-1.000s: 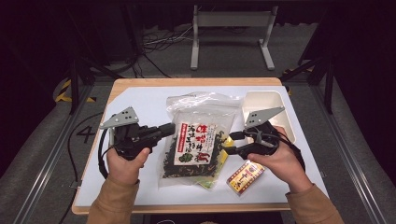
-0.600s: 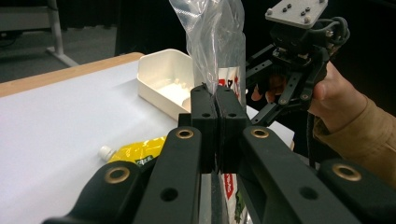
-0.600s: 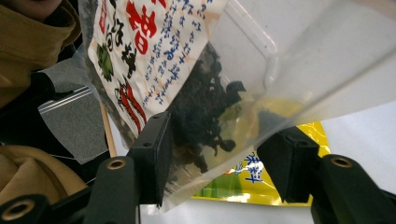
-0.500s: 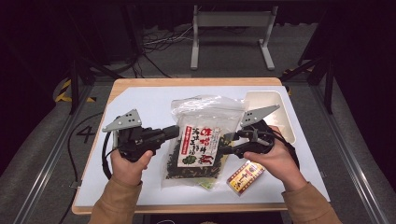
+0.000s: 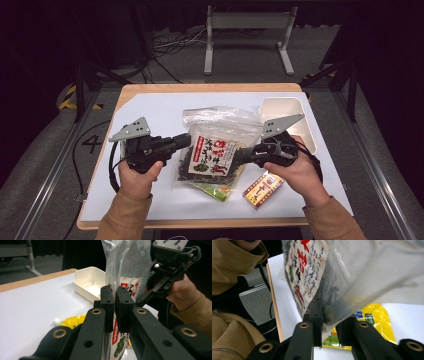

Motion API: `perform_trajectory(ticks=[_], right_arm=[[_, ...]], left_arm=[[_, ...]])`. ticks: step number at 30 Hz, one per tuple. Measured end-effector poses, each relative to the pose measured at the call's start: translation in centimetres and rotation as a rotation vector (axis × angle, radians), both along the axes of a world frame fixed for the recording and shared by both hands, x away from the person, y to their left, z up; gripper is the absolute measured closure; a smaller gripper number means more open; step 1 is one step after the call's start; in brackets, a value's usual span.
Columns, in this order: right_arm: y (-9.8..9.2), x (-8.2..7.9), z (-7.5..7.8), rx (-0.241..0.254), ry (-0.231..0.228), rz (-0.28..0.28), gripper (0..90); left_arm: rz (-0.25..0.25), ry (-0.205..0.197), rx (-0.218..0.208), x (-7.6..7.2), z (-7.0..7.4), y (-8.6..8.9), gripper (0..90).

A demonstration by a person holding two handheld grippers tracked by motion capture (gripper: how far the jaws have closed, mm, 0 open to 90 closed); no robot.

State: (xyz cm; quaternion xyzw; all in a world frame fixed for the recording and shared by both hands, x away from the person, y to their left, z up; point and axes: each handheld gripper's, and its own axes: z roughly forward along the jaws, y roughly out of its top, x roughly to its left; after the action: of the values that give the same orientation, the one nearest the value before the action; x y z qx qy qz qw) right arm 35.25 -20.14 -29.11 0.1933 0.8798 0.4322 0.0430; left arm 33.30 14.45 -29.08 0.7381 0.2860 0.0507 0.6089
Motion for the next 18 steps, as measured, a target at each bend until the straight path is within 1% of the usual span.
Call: perform_trajectory(ticks=[3,7,9,11,14,16,17,18], right_arm=[[0.0,-0.4,0.4,0.004,-0.007,0.0,80.4],[0.0,-0.5,0.6,0.016,0.005,-0.008,81.9],[0.0,-0.6,0.8,0.017,-0.006,-0.014,82.4],[0.0,-0.6,1.0,0.013,-0.013,-0.02,82.8],[-0.3,-0.5,1.3,0.003,-0.016,-0.034,83.2],[-0.4,-0.5,1.4,-0.006,-0.023,-0.041,83.4],[-0.5,-0.5,1.5,-0.013,-0.028,-0.046,83.5],[-0.6,-0.5,1.6,-0.017,-0.027,-0.05,83.6]], left_arm=[[0.003,0.014,-0.01,0.1,-0.1,0.1,84.8],[0.006,0.011,-0.009,0.2,0.0,0.3,83.5],[0.006,0.004,-0.004,0.3,0.0,0.4,81.7],[0.01,0.004,0.0,0.3,0.0,0.6,79.1],[-0.003,0.007,0.01,0.5,-0.2,0.8,74.5],[-0.003,0.014,0.015,0.7,-0.4,0.9,71.2],[-0.005,0.023,0.019,0.8,-0.5,1.0,70.1],[0.0,0.022,0.024,0.8,-0.6,1.0,69.3]])
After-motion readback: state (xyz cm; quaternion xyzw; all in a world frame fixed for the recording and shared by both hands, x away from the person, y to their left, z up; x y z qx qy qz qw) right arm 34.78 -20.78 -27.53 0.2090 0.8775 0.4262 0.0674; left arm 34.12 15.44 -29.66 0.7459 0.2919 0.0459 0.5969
